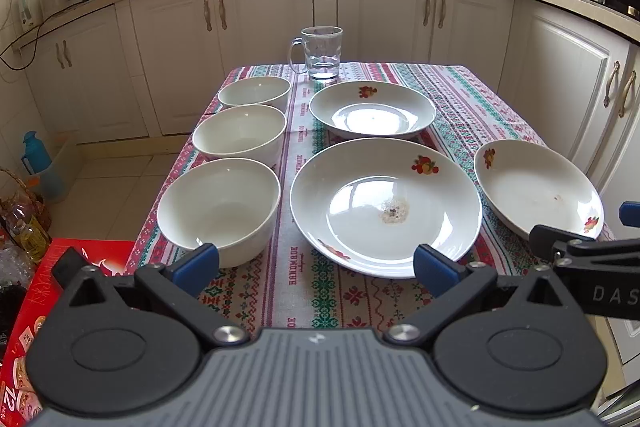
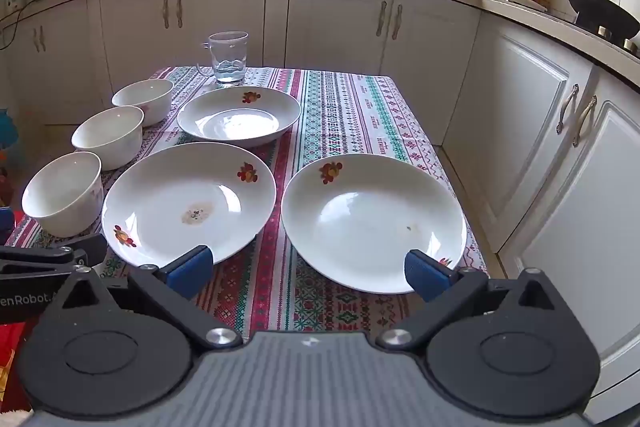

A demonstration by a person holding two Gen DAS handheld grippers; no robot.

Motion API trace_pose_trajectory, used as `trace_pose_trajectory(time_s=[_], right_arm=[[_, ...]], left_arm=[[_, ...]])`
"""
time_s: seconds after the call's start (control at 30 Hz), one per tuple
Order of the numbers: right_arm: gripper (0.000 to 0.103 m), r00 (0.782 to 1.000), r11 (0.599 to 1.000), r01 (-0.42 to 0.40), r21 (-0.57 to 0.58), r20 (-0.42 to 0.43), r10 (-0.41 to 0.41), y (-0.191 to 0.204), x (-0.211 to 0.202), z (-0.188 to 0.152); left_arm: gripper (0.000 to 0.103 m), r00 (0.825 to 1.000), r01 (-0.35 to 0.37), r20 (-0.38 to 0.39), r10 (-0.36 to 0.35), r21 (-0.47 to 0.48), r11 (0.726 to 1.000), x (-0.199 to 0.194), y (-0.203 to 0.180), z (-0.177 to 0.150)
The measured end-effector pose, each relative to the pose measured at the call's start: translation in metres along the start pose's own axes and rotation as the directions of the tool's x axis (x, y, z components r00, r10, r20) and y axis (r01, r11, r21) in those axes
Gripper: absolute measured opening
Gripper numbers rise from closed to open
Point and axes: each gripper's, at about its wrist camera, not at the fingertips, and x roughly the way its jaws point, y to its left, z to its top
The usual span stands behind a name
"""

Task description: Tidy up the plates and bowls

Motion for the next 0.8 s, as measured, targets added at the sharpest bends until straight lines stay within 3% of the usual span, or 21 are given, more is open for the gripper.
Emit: trace_pose_trajectory(time_s=[0.8], right_arm=[[0.103,1.000,1.000,-0.003,0.003,0.006,0.003,-0.0011,-0.0004,-0.0015]], left_arm=[[0.102,1.000,-0.002,-0.002,0.002,-0.001,1.000,-0.0003,-0.0005,-0.0008]])
